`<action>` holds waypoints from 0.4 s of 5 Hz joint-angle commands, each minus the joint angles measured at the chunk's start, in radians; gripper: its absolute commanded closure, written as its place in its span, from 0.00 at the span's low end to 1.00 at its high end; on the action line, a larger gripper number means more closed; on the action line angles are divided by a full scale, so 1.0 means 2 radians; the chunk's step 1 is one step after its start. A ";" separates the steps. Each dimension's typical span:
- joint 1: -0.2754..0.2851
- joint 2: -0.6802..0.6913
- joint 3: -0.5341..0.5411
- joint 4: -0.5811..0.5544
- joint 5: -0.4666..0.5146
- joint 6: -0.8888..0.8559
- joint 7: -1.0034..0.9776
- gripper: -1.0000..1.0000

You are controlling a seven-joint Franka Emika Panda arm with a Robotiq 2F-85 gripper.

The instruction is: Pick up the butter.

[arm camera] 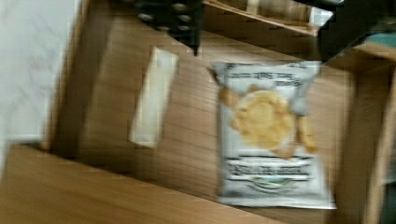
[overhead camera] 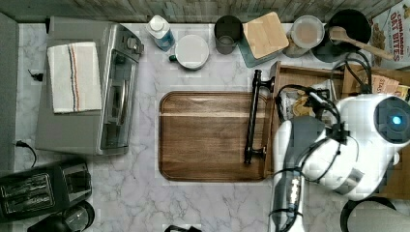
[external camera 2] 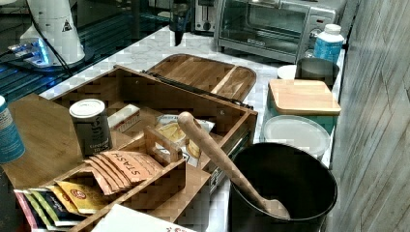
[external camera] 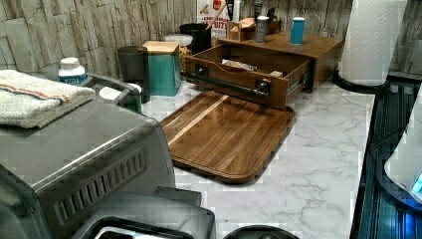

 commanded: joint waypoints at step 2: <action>-0.029 0.025 -0.019 -0.058 -0.008 0.079 0.113 0.00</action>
